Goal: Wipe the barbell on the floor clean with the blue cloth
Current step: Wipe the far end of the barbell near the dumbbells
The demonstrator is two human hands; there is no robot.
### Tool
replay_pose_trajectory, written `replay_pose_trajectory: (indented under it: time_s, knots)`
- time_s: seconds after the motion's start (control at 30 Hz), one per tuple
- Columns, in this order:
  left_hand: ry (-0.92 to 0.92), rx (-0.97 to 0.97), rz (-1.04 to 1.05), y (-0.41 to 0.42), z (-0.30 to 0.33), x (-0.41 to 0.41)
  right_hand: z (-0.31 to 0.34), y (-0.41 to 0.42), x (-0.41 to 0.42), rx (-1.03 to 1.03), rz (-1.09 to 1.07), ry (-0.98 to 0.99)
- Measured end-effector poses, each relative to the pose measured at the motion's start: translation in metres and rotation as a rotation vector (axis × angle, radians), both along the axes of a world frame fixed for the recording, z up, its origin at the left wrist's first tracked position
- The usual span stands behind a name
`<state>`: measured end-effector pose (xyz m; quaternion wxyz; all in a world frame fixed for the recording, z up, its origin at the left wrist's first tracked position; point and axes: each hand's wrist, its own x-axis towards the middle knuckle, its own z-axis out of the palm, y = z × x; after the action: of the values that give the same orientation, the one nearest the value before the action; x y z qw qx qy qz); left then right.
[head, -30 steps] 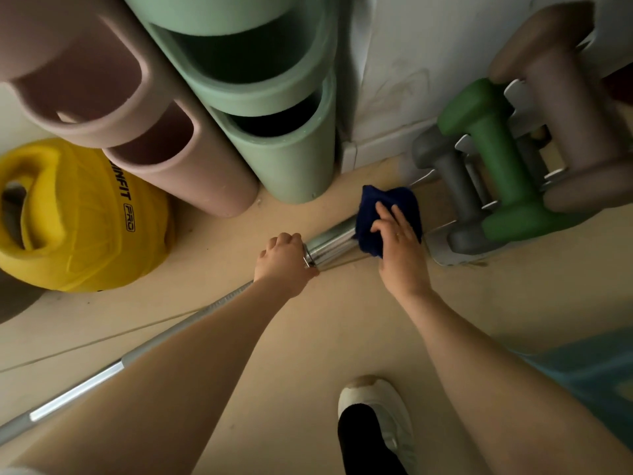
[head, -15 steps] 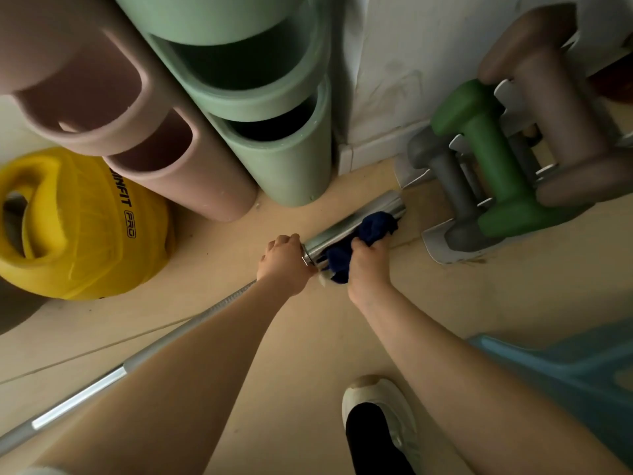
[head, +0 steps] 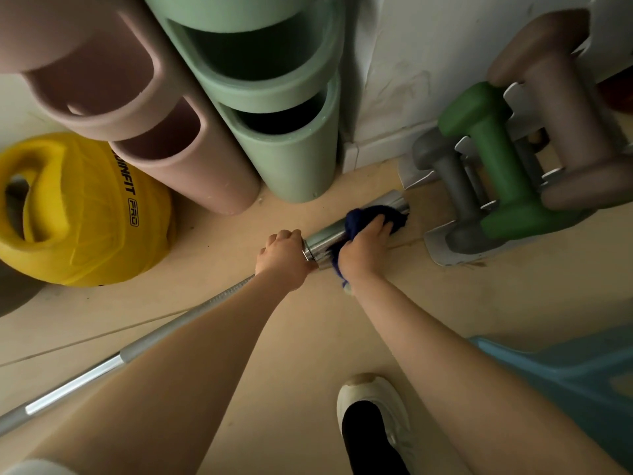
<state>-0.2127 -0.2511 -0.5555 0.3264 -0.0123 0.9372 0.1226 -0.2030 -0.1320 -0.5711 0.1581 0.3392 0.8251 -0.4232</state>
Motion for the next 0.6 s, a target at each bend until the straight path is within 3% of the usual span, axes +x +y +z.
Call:
replay_pose_trajectory:
  time_s: [0.2, 0.43, 0.6]
  knots:
    - [0.022, 0.008, -0.013, 0.000, 0.001, 0.002, -0.008, 0.051, -0.021, 0.406, 0.413, 0.136]
    - [0.007, -0.006, -0.043, -0.002, 0.005, 0.000, 0.001, 0.026, -0.009, 0.406, 0.947, 0.275]
    - [0.021, -0.019, -0.034, -0.002, 0.003, 0.003, 0.002, 0.046, -0.030, 0.503, 0.763, 0.166]
